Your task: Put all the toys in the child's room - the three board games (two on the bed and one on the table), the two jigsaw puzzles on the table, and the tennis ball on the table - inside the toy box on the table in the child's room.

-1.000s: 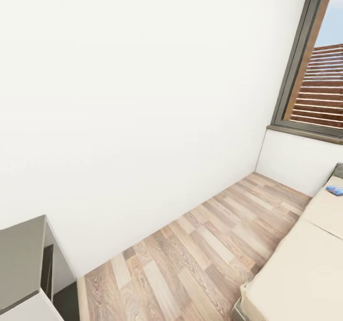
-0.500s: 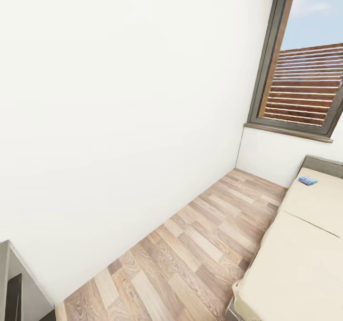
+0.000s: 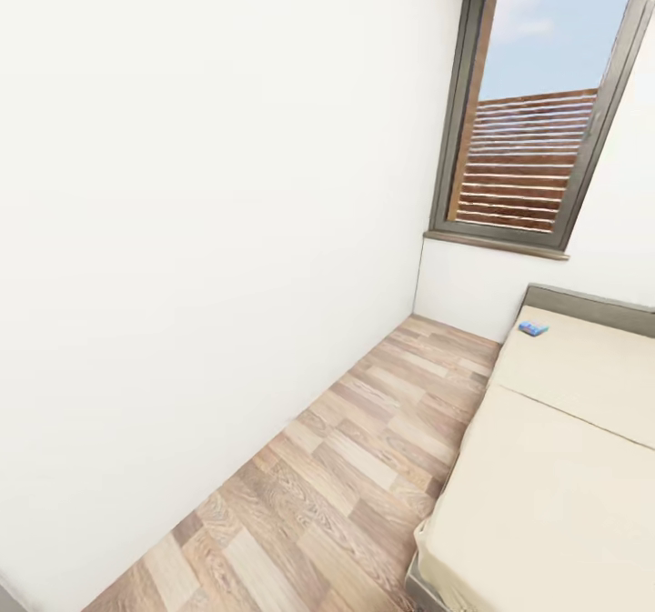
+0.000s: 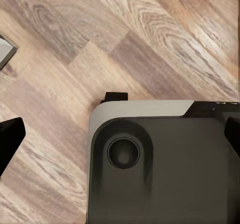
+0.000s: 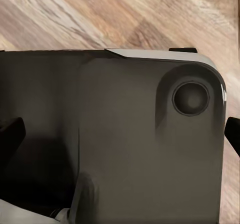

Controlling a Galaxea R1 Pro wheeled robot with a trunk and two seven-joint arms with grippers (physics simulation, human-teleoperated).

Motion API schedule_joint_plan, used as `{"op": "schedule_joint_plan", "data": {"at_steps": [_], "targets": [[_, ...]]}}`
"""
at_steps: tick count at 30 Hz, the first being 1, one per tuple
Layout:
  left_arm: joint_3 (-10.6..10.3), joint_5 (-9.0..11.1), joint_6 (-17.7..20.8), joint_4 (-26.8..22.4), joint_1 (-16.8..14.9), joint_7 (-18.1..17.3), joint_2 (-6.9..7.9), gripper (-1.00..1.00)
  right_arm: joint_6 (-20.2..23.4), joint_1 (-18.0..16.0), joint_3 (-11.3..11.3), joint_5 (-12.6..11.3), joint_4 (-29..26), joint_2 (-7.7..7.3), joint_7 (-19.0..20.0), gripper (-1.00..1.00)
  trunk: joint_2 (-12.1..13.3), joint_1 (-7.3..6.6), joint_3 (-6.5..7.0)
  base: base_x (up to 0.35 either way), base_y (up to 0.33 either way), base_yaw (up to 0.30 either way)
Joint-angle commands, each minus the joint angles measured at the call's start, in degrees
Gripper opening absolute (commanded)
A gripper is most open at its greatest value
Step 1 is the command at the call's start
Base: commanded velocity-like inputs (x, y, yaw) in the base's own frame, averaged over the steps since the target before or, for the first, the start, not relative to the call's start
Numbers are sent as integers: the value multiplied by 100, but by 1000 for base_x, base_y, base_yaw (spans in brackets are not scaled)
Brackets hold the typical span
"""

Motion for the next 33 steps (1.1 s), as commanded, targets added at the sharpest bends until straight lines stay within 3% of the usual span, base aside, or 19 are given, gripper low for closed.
{"op": "schedule_joint_plan", "data": {"at_steps": [1, 18, 33], "targets": [[29, -5, -18, 3, -2, -6, -1, 100, -13, -1, -5, -13, -1, -1, 19, 100, -3, 0, -5, 1, 2, -277], [29, -5, -18, 3, -2, -6, 0, 100, -13, -1, -8, -15, -1, -3, 19, 100, -3, 0, -5, 0, 0, -268], [35, -3, -17, 3, -2, -6, -1, 100, -13, -1, -8, -15, -1, -3, 19, 100, -3, 0, -3, 0, 0, -48]]}}
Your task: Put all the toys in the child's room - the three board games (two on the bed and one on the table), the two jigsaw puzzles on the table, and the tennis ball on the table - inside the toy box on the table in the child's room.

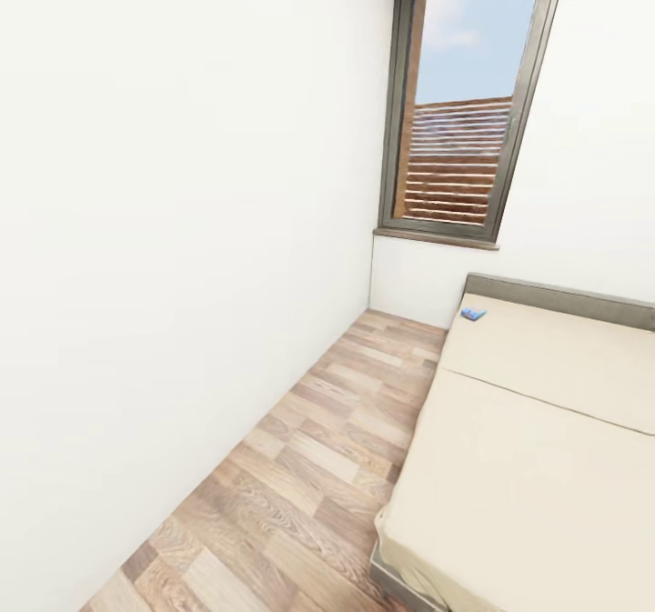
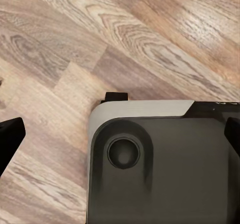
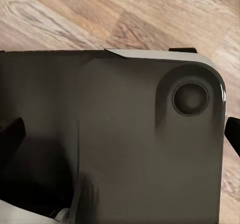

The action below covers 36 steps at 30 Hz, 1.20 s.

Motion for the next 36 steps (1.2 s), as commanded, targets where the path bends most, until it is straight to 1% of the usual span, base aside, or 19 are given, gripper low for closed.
{"op": "schedule_joint_plan", "data": {"at_steps": [1, 4, 28, 36], "targets": [[40, -2, -17, 2, -2, -3, -1, 100, -14, -1, -5, -13, -1, 0, 19, 100, -3, 0, -4, 0, 0, -186], [54, 0, -15, 3, -2, 0, -5, 100, -14, -1, -5, -13, -1, 0, 19, 100, -3, 0, 2, 0, 0, -217], [50, 3, 35, 11, -2, 3, -12, 100, -14, -1, -13, -21, -1, 0, 19, 100, 960, -527, 468, 0, 0, -268], [45, 3, 35, 11, -2, 3, -11, 100, -12, -1, -14, -22, -1, -3, 19, 100, 1280, -703, 611, 0, 0, -94]]}}
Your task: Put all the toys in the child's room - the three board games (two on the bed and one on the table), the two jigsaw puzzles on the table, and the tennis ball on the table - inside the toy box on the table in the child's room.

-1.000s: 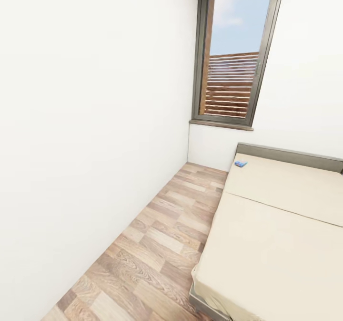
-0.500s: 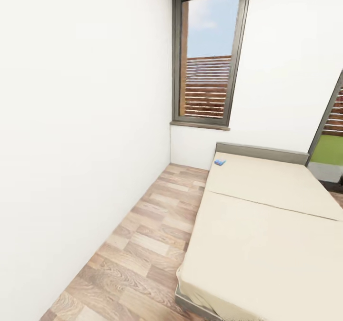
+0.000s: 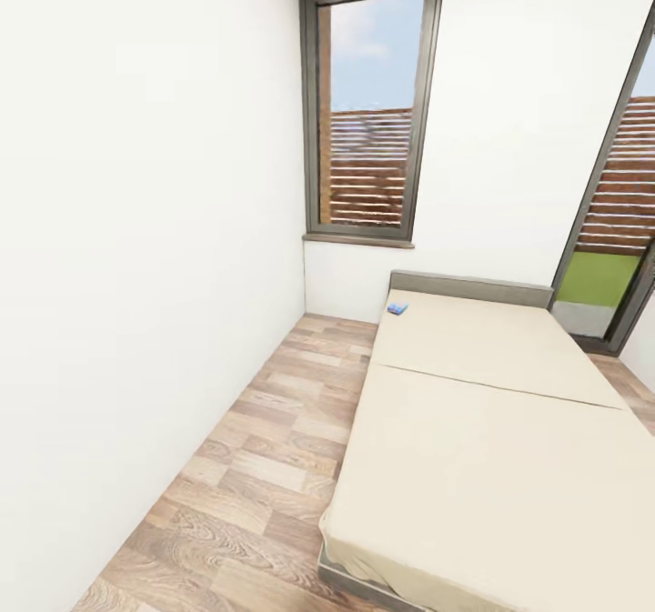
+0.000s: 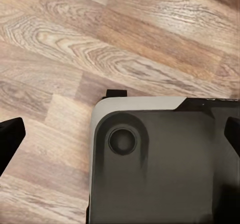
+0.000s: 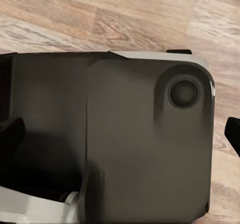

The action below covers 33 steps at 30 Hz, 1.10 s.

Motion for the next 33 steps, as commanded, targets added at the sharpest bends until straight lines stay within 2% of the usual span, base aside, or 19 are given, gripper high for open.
{"op": "schedule_joint_plan", "data": {"at_steps": [1, 27, 31, 33], "targets": [[30, -4, -15, 1, -2, -5, -3, 100, -13, -1, -6, -14, -1, -1, 20, 100, 38, -22, 13, 0, 0, -25], [35, -11, 25, -2, -6, 8, 5, 100, -6, -1, -23, -9, -1, -48, 20, 100, 1081, -593, 480, 0, 0, -3], [34, -14, 81, -6, -25, 140, 6, 100, -12, -1, -17, -6, -1, -43, 20, 100, 1241, -681, 551, 0, 0, 0], [30, -18, 187, -10, -40, 321, 13, 100, -14, -1, -16, -5, -1, -35, 20, 100, 1321, -725, 587, 0, 0, 0]]}}
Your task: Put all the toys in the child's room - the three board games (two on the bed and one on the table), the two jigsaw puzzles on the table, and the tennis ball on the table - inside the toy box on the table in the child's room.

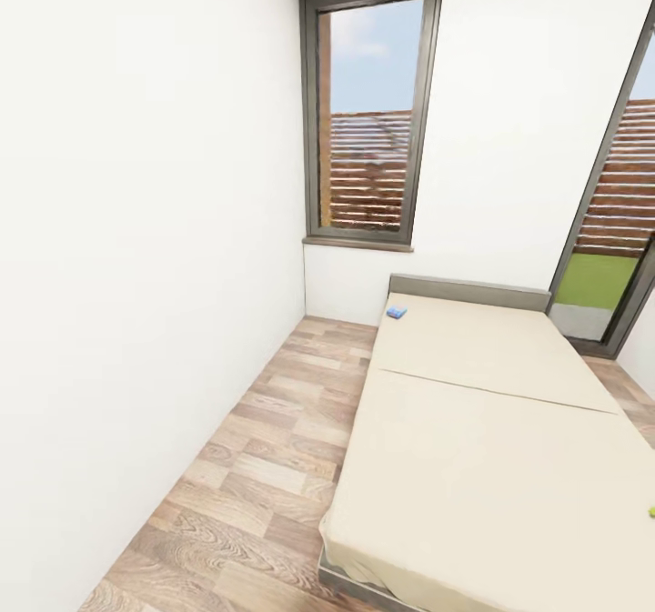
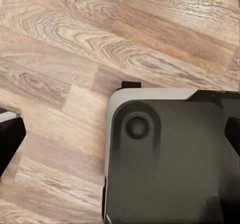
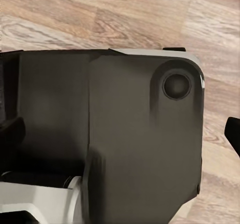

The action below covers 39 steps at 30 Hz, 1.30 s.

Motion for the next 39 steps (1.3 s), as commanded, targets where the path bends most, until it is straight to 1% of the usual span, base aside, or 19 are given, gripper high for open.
{"op": "schedule_joint_plan", "data": {"at_steps": [1, 2, 4, 5, 7, 8, 12, 17, 19, 20, 24, 25, 28, 31, 34, 36, 37, 38, 39], "targets": [[27, -6, 30, 2, -19, 72, 1, 100, -16, -1, -7, -13, -3, 2, 20, 100, 36, -22, 11, 0, 0, 0], [24, -7, 145, -10, -87, 209, 16, 100, -21, -1, -6, -13, -14, 2, 20, 100, 76, -44, 29, 0, 0, 0], [21, -8, 288, -28, -198, 313, 56, 100, -26, -1, -6, -13, -57, 7, 20, 100, 156, -88, 65, 0, 0, 0], [21, -11, 439, -40, -334, 381, 108, 100, -16, -1, -6, -9, -143, 12, 23, 100, 197, -110, 83, 0, 0, 0], [23, -10, 589, -48, -468, 426, 157, 100, 16, -1, -6, -12, -254, 11, 22, 100, 277, -154, 119, 0, 0, 0], [24, -10, 718, -54, -587, 447, 211, 100, 39, -1, -5, -19, -360, -3, 28, 100, 317, -176, 137, 0, 0, 0], [35, -3, 891, -66, -798, 450, 321, 100, 84, -1, -11, -34, -507, -20, 35, 100, 477, -263, 209, 0, 0, 0], [41, 5, 955, -173, -885, 454, 355, 100, 87, -13, -41, -133, -557, -49, 55, 100, 678, -373, 299, 0, 0, 0], [42, 11, 998, -351, -908, 456, 363, 100, 44, -20, -133, -322, -581, -63, 73, 100, 758, -417, 334, 0, 0, 0], [44, 15, 1071, -479, -917, 457, 366, 100, -4, -21, -216, -471, -630, -69, 87, 100, 798, -439, 352, 0, 0, 0], [49, 34, 1317, -693, -926, 450, 369, 100, -118, -10, -348, -685, -840, -81, 147, 100, 959, -527, 424, 0, 0, 0], [50, 41, 1425, -765, -928, 447, 373, 100, -139, -7, -382, -749, -979, -94, 192, 100, 999, -549, 442, 0, 0, 0], [52, 48, 1545, -847, -931, 438, 375, 100, -158, -3, -414, -813, -1183, -122, 279, 100, 1119, -615, 496, 0, 0, 0], [50, 51, 1588, -906, -931, 439, 360, 100, -200, 17, -429, -839, -1279, -142, 383, 100, 1119, -615, 496, 0, 0, 0], [45, 55, 1613, -985, -932, 437, 359, 100, -248, 93, -440, -855, -1354, -216, 642, 100, 1119, -615, 496, 0, 0, 0], [42, 58, 1625, -1078, -930, 428, 362, 100, -362, 208, -455, -873, -1452, -326, 954, 100, 1119, -615, 496, 0, 0, 0], [40, 59, 1635, -1152, -929, 393, 365, 100, -447, 303, -487, -910, -1570, -403, 1178, 100, 1119, -615, 496, 0, 0, 0], [37, 60, 1640, -1189, -928, 363, 366, 100, -477, 357, -510, -943, -1644, -434, 1284, 100, 1119, -615, 496, 0, 0, 0], [33, 60, 1651, -1258, -928, 269, 370, 100, -518, 479, -571, -1035, -1821, -481, 1469, 100, 1119, -615, 496, 0, 0, 0]]}}
